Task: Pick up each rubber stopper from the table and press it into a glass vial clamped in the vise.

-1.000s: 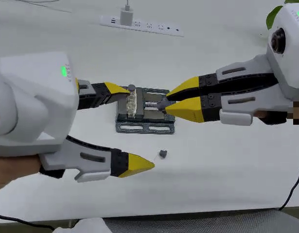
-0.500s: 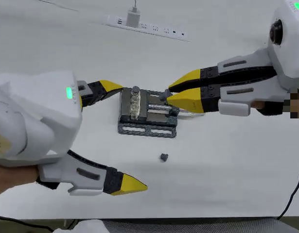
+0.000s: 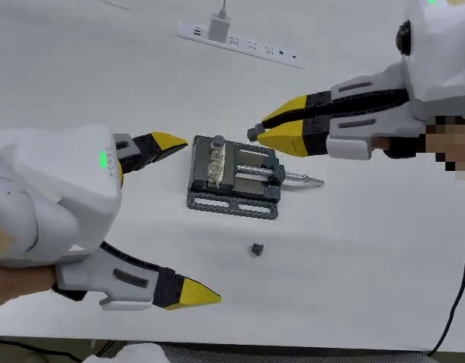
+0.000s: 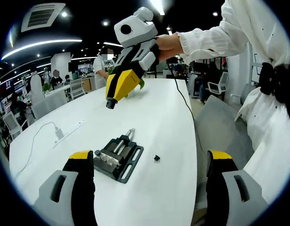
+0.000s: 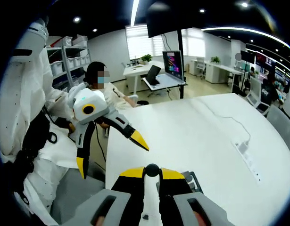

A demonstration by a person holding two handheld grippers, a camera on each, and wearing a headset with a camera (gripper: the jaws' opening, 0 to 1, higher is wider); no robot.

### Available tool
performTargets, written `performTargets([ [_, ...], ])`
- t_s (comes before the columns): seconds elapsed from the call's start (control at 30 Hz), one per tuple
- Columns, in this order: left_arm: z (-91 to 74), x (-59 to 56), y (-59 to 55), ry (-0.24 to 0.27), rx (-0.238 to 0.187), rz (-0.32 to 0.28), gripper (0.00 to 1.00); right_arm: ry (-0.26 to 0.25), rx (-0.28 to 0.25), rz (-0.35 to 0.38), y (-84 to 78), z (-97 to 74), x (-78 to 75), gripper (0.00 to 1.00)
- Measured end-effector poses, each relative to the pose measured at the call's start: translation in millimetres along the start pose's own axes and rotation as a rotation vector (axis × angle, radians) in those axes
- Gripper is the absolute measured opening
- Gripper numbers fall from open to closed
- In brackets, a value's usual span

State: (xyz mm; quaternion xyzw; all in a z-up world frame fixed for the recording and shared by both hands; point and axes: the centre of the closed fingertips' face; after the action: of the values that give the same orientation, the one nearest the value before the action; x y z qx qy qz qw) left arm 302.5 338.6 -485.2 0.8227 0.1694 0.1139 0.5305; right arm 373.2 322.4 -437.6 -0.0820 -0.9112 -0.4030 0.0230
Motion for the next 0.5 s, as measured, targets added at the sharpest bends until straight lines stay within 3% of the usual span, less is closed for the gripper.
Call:
performTargets([
  [0.5, 0.1, 8.6, -11.6, 0.007, -0.025, -0.041, 0.99, -0.004, 0.140, 0.004, -20.1, 37.0, -35.0, 0.05],
])
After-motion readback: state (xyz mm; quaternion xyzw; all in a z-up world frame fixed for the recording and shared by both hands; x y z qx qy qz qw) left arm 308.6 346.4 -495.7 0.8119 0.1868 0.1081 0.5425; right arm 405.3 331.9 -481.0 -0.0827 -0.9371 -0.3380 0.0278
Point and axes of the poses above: the centre of the closed fingertips' face, and the gripper's own axes: z roughly forward along the fingers, x roughly to its left, y roughly out of its top, and after that the axes turned 2 degrees about x, right-handed
